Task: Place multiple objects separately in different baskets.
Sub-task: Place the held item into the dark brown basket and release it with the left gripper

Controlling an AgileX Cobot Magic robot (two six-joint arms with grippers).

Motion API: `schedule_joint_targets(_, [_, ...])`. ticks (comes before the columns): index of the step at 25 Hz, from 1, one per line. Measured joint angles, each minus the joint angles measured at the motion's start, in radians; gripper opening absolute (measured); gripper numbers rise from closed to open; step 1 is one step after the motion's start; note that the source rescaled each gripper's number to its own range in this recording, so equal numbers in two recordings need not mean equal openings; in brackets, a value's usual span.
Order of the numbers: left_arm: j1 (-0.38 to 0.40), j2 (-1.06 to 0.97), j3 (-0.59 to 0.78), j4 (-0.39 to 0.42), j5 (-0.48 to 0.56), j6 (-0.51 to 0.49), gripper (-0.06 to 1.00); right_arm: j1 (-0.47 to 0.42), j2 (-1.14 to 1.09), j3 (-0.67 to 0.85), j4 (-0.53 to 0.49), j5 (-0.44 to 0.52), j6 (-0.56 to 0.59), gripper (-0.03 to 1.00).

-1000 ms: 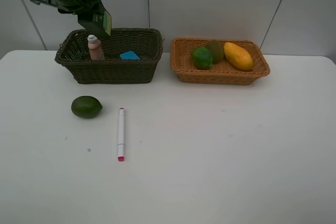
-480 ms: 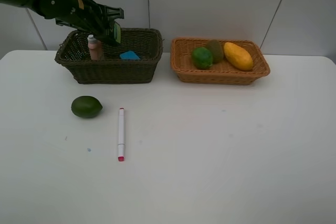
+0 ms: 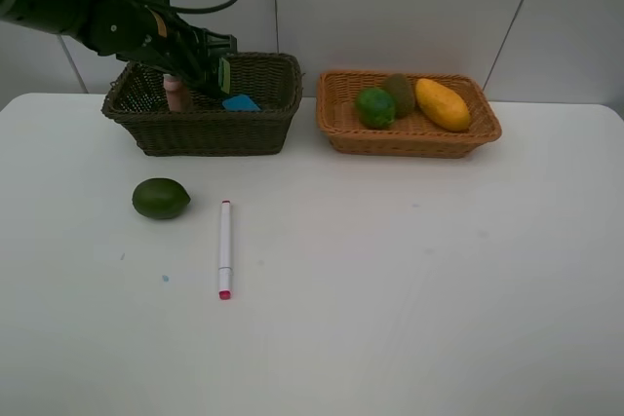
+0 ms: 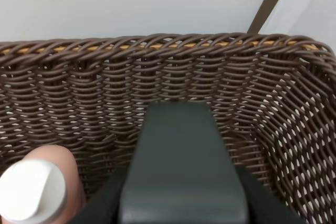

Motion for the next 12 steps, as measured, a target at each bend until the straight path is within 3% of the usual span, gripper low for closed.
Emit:
schedule_joint_targets(3, [0.006,0.0,0.0,0.016,0.0,0.002,0.41,0.0,0.0,0.0,0.0,0.0,0.0,1.0])
schedule_joint_targets(7, [0.019,0.0,-0.003,0.035,0.0,0.019,0.89,0.0,0.0,0.0,0.0,0.0,0.0,1.0])
schedule_joint_targets(9, [0.022,0.0,-0.003,0.036,0.0,0.018,0.97,0.0,0.0,0.0,0.0,0.0,0.0,1.0])
schedule_joint_targets(12, [0.022,0.0,-0.003,0.038,0.002,0.018,1.0,0.0,0.0,0.0,0.0,0.0,0.0,1.0])
